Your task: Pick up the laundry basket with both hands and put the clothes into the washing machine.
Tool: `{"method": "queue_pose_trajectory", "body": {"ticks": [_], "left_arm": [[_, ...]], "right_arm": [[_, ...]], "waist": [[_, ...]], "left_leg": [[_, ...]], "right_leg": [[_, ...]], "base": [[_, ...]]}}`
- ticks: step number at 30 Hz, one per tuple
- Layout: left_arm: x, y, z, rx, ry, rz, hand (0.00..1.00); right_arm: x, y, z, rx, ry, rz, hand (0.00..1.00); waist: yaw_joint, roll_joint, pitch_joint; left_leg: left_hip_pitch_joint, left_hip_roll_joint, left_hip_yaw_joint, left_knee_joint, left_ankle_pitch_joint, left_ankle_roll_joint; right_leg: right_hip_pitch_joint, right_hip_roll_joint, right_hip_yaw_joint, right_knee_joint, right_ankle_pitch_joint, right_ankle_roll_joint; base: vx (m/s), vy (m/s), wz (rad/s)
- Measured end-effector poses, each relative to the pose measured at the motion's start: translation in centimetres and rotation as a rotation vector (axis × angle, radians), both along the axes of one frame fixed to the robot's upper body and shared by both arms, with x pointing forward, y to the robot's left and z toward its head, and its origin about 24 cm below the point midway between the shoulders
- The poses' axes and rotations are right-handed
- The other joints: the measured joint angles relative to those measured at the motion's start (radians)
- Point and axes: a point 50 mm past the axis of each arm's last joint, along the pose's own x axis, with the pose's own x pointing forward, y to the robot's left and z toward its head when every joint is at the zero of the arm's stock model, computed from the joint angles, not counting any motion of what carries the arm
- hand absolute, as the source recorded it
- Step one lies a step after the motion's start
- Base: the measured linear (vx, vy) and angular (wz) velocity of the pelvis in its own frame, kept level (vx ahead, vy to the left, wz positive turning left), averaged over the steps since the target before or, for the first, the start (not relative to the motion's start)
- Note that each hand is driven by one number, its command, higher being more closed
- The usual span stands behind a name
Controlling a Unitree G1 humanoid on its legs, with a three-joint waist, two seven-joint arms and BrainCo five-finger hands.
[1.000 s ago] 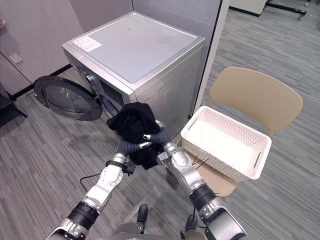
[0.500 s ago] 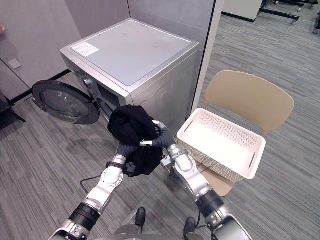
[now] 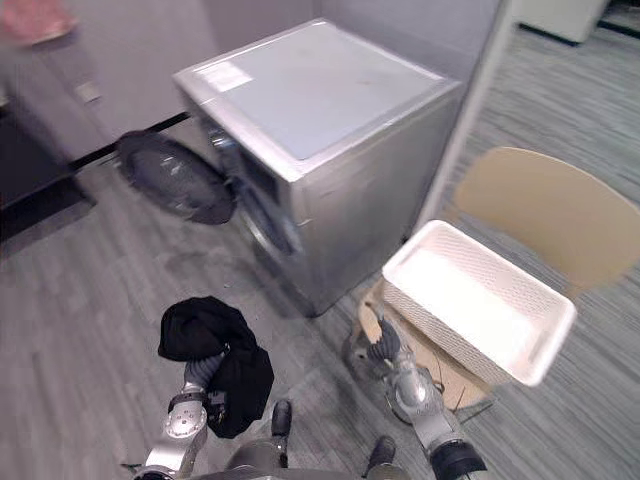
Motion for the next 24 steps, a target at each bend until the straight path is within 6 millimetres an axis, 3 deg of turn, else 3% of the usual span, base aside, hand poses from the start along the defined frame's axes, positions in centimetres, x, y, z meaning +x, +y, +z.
{"method": "queue_pose_trajectory", "body": {"ticks": [2, 3, 4, 5, 6, 7, 8, 9, 10, 11, 12, 13, 14, 17, 19, 21, 22, 23, 24], "left_arm": [[-1.1, 0.2, -0.7, -0.01, 0.044, 0.013, 1.0], [-2.1, 0.7, -1.1, -0.011, 0.069, 0.042, 1.0], [-2.5, 1.0, -1.4, -0.006, 0.086, 0.054, 1.0], [-2.9, 1.8, -1.6, 0.008, 0.108, 0.071, 1.0], [-3.1, 2.1, -1.7, 0.01, 0.116, 0.081, 1.0], [-3.4, 2.3, -2.0, 0.012, 0.137, 0.091, 1.0], [-3.9, 2.3, -2.2, 0.009, 0.161, 0.091, 1.0], [-4.2, 2.0, -2.4, 0.0, 0.172, 0.085, 1.0], [-4.6, 1.8, -2.6, -0.013, 0.187, 0.076, 1.0], [-4.6, 1.9, -2.6, -0.014, 0.186, 0.076, 1.0], [-4.5, 1.9, -2.5, -0.014, 0.179, 0.076, 1.0], [-4.0, 2.1, -2.3, -0.008, 0.167, 0.071, 1.0], [-3.8, 2.3, -2.2, 0.002, 0.162, 0.066, 1.0], [-3.3, 2.2, -1.8, 0.004, 0.134, 0.055, 1.0], [-2.9, 1.7, -1.7, -0.001, 0.13, 0.025, 1.0], [-2.4, 1.5, -1.6, -0.009, 0.117, 0.006, 1.0], [-2.0, 1.3, -1.5, -0.012, 0.109, -0.007, 1.0], [-2.0, 1.2, -1.5, -0.012, 0.109, -0.011, 1.0], [-2.0, 1.0, -1.5, -0.019, 0.11, -0.02, 1.0]], "right_arm": [[-0.8, -0.4, -1.3, 0.013, 0.064, -0.045, 0.0], [-1.4, -0.2, -2.0, 0.032, 0.098, -0.063, 0.0], [-1.6, 0.1, -2.3, 0.042, 0.116, -0.068, 0.0], [-1.8, 0.7, -2.7, 0.08, 0.136, -0.09, 0.0], [-1.8, 1.0, -2.9, 0.095, 0.143, -0.096, 0.0], [-1.8, 1.6, -3.1, 0.127, 0.157, -0.111, 0.0], [-2.1, 1.8, -3.5, 0.135, 0.181, -0.119, 0.0], [-2.3, 1.8, -3.7, 0.132, 0.193, -0.123, 0.0], [-2.6, 1.6, -3.9, 0.131, 0.209, -0.133, 0.0], [-2.6, 1.5, -4.0, 0.133, 0.214, -0.144, 0.0], [-2.6, 1.5, -4.0, 0.138, 0.217, -0.147, 0.0], [-2.5, 1.6, -4.0, 0.143, 0.215, -0.149, 0.0], [-2.2, 1.5, -3.7, 0.15, 0.201, -0.154, 0.0], [-2.1, 1.5, -3.5, 0.163, 0.189, -0.159, 0.0], [-2.0, 1.5, -3.4, 0.182, 0.185, -0.174, 0.0], [-2.0, 1.5, -3.4, 0.186, 0.185, -0.175, 0.0], [-2.1, 1.5, -3.5, 0.186, 0.188, -0.177, 0.0], [-2.2, 1.4, -3.5, 0.186, 0.191, -0.178, 0.0], [-2.3, 1.2, -3.5, 0.183, 0.189, -0.182, 0.0]], "waist": [[-0.004, 0.008, 0.0], [0.005, 0.011, -0.001], [0.009, 0.002, 0.001], [0.025, -0.029, 0.007], [0.028, -0.043, 0.011], [0.028, -0.072, 0.023], [0.026, -0.093, 0.034], [0.025, -0.094, 0.034], [0.021, -0.094, 0.034], [0.015, -0.092, 0.038], [0.014, -0.091, 0.041], [-0.001, -0.09, 0.049], [-0.012, -0.085, 0.065], [-0.033, -0.089, 0.084], [-0.05, -0.086, 0.092], [-0.059, -0.091, 0.105], [-0.06, -0.096, 0.111], [-0.06, -0.096, 0.111], [-0.066, -0.097, 0.104]], "left_leg": [[-0.008, 0.023, 0.121, 0.049, 0.016, 0.001], [-0.009, 0.026, 0.13, 0.069, 0.099, -0.038], [-0.01, 0.017, 0.118, 0.08, 0.103, -0.094], [-0.015, -0.027, 0.099, 0.091, 0.085, -0.087], [-0.021, -0.041, 0.091, 0.101, 0.069, -0.08], [-0.037, -0.074, 0.07, 0.145, 0.025, -0.064], [-0.046, -0.106, 0.046, 0.209, -0.03, -0.05], [-0.045, -0.118, 0.034, 0.231, -0.041, -0.048], [-0.035, -0.143, 0.005, 0.273, -0.077, -0.036], [-0.011, -0.158, -0.028, 0.3, -0.118, -0.02], [0.0, -0.16, -0.046, 0.305, -0.129, -0.015], [0.037, -0.166, -0.091, 0.297, -0.144, -0.003], [0.093, -0.173, -0.127, 0.274, -0.149, 0.001], [0.178, -0.191, -0.174, 0.231, -0.181, 0.013], [0.217, -0.191, -0.22, 0.232, -0.209, -0.007], [0.25, -0.183, -0.243, 0.225, -0.23, -0.036], [0.282, -0.174, -0.253, 0.216, -0.261, -0.057], [0.296, -0.17, -0.259, 0.214, -0.275, -0.067], [0.318, -0.15, -0.272, 0.222, -0.3, -0.091]], "right_leg": [[0.035, -0.032, -0.075, 0.047, -0.026, 0.03], [0.065, -0.047, -0.114, 0.069, -0.046, 0.059], [0.076, -0.062, -0.128, 0.077, -0.056, 0.067], [0.093, -0.096, -0.141, 0.084, -0.07, 0.082], [0.097, -0.111, -0.152, 0.09, -0.077, 0.092], [0.109, -0.153, -0.17, 0.125, -0.09, 0.11], [0.108, -0.228, -0.16, 0.24, -0.105, 0.138], [0.102, -0.26, -0.149, 0.304, -0.105, 0.136], [0.074, -0.327, -0.108, 0.459, -0.089, 0.095], [-0.003, -0.368, 0.028, 0.668, -0.076, -0.055], [-0.043, -0.352, 0.1, 0.738, -0.104, -0.066], [-0.12, -0.277, 0.244, 0.86, -0.185, -0.053], [-0.179, -0.204, 0.32, 0.916, -0.244, -0.053], [-0.31, -0.142, 0.323, 0.875, -0.288, -0.061], [-0.398, -0.102, 0.275, 0.663, -0.265, -0.048], [-0.422, -0.072, 0.246, 0.459, -0.185, -0.055], [-0.421, -0.052, 0.223, 0.372, -0.127, -0.073], [-0.42, -0.041, 0.221, 0.366, -0.108, -0.097], [-0.407, -0.029, 0.218, 0.385, -0.063, -0.142]], "base": [[0.17, 0.145, 1.27], [0.2, 0.14, 0.83], [0.25, 0.184, 0.95], [0.21, 0.147, 0.64], [0.23, 0.147, 0.77], [0.25, 0.129, 0.79], [0.25, 0.135, 0.8], [0.29, 0.178, 0.82], [0.38, 0.262, 0.79], [0.33, 0.231, 0.78], [0.4, 0.207, 0.83], [0.33, 0.103, 0.97], [0.33, 0.103, 0.97], [0.35, 0.028, 0.69], [0.33, -0.042, 0.62], [0.42, -0.147, 0.63], [0.53, -0.223, 0.62], [0.46, -0.215, 0.62], [0.44, -0.198, 0.5]]}}
